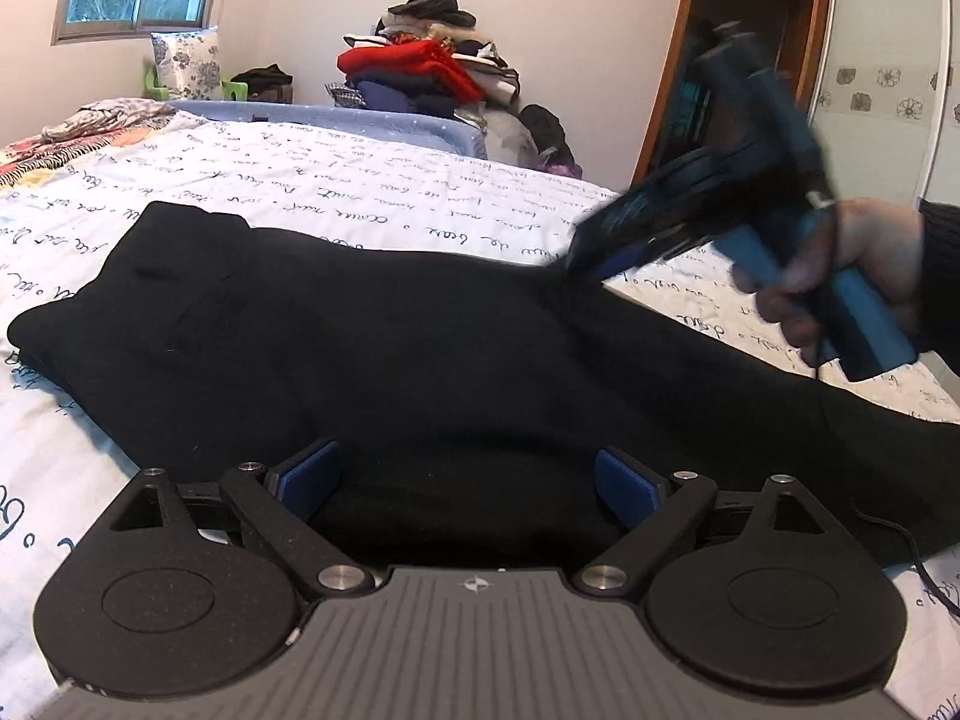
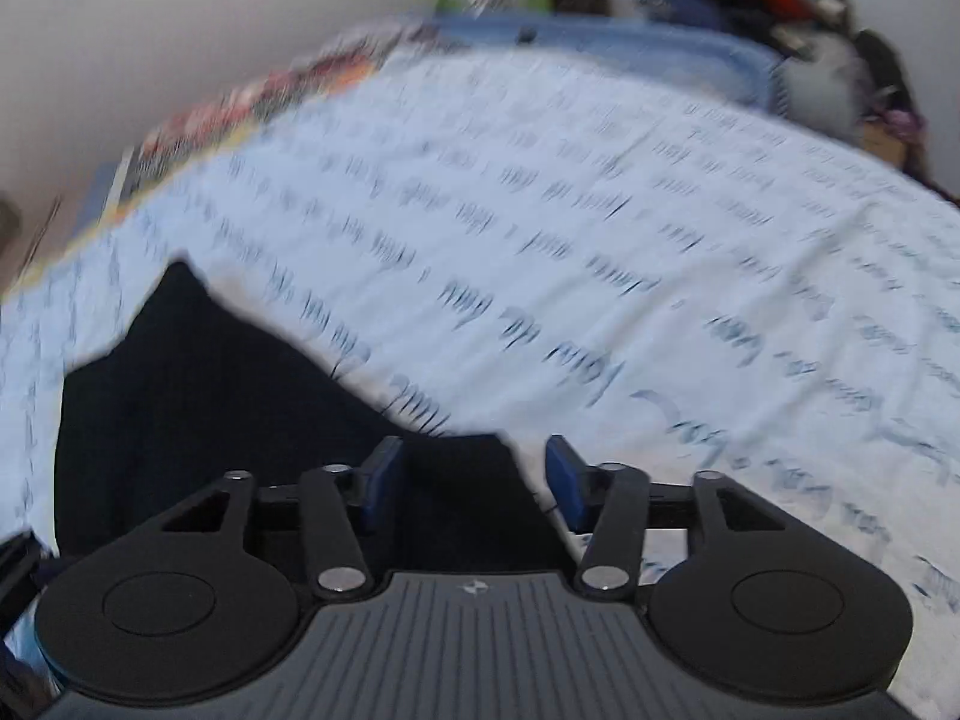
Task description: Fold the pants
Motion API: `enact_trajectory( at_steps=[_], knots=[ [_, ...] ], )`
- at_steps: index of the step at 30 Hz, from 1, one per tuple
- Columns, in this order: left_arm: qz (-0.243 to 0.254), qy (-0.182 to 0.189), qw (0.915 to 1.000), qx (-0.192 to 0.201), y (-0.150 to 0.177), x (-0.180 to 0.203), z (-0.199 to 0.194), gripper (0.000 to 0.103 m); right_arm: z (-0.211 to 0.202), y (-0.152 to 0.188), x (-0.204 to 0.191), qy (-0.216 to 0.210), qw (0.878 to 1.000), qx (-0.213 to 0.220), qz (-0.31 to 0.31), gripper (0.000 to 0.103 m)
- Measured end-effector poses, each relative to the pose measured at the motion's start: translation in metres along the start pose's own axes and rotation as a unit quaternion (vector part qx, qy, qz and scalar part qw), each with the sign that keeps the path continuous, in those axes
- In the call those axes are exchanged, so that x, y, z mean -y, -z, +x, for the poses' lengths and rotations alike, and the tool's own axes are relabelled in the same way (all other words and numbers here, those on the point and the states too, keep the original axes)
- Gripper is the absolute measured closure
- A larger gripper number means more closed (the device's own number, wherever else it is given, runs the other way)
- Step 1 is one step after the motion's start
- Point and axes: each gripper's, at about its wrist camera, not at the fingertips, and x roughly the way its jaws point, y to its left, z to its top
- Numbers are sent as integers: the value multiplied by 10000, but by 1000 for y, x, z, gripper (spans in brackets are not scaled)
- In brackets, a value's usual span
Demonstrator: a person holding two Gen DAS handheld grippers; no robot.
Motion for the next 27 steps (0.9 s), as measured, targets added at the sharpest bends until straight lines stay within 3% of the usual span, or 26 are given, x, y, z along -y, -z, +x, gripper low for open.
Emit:
enact_trajectory(
  at_steps=[2, 6, 12, 16, 20, 22, 24, 26, 27],
  knots=[
    [-33, 102, 9999, -38, 2, 3, 6, 4, 16, 8, -4, 110, 9993, -277, -235, 78],
    [-188, 259, 9995, -9, 1, -6, 12, 3, 9, 13, 5, 65, 9996, -206, -178, 91],
    [-224, 91, 9997, 50, -1, -9, 12, 3, 14, 14, 30, -113, 9985, 94, 522, 91],
    [-135, 104, 9998, -39, -2, -6, 9, 3, 12, 23, 47, -470, 9911, 326, 1200, 90],
    [197, 23, 9998, -21, -10, -5, -2, 3, -13, 20, 44, -212, 9832, 365, 1774, 81],
    [82, 19, 10000, -52, -16, -14, -2, 3, -44, 26, 34, -183, 9785, 891, 1853, 80],
    [-30, 3, 9999, -154, -18, -22, 6, 3, -64, 38, 21, -567, 9726, 1240, 1882, 67],
    [-87, -83, 9996, -273, -18, -26, 14, 3, -59, 49, 11, -853, 9703, 1030, 2016, 28],
    [-24, -95, 9997, -242, -17, -25, 15, 2, -51, 56, 8, -842, 9710, 872, 2061, 25]
  ],
)
